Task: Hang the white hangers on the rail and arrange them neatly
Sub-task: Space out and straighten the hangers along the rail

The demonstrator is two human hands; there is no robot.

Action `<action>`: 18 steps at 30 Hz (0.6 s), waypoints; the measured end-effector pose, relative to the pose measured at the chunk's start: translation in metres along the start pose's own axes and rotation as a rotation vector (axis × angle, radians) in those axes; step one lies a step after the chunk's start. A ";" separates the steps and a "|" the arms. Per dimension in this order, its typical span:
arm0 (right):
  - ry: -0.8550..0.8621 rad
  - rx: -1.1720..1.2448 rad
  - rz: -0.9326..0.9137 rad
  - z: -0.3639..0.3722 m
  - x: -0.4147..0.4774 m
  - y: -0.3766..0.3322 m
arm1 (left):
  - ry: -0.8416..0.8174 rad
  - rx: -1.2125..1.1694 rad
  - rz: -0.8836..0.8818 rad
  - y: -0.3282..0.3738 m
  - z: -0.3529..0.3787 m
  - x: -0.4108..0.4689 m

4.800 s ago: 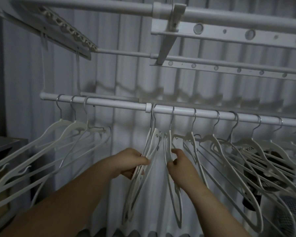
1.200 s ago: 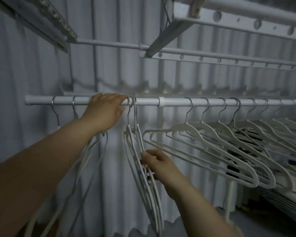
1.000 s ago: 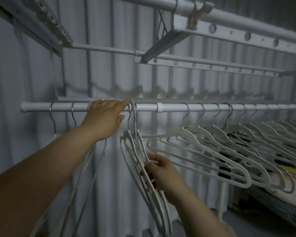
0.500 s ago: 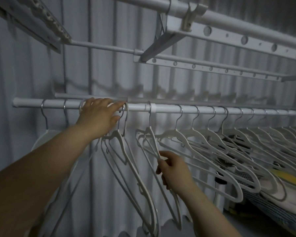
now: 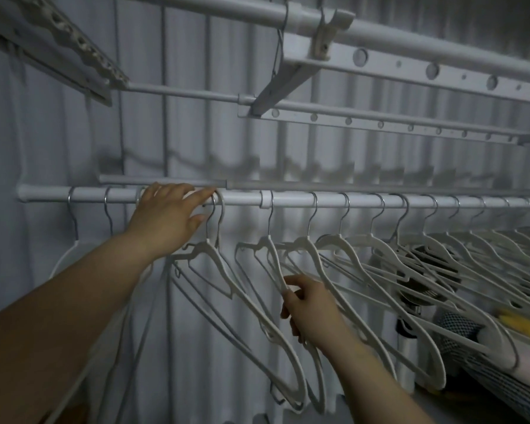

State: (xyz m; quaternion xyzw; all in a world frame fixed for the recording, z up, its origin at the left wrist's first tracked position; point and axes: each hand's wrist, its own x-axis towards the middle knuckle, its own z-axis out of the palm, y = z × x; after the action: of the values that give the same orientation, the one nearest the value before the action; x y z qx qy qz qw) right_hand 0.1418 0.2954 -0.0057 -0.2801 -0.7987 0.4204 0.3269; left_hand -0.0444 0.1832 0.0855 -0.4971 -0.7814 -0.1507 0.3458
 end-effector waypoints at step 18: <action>0.047 -0.297 -0.382 -0.002 -0.012 -0.032 | 0.191 -0.652 -0.323 0.030 0.016 -0.043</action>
State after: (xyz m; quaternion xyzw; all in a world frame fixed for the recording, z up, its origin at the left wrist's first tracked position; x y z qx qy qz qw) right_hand 0.1454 0.2715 0.0191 -0.1787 -0.8824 0.2225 0.3740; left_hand -0.0128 0.1771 0.0413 -0.4352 -0.7249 -0.4899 0.2123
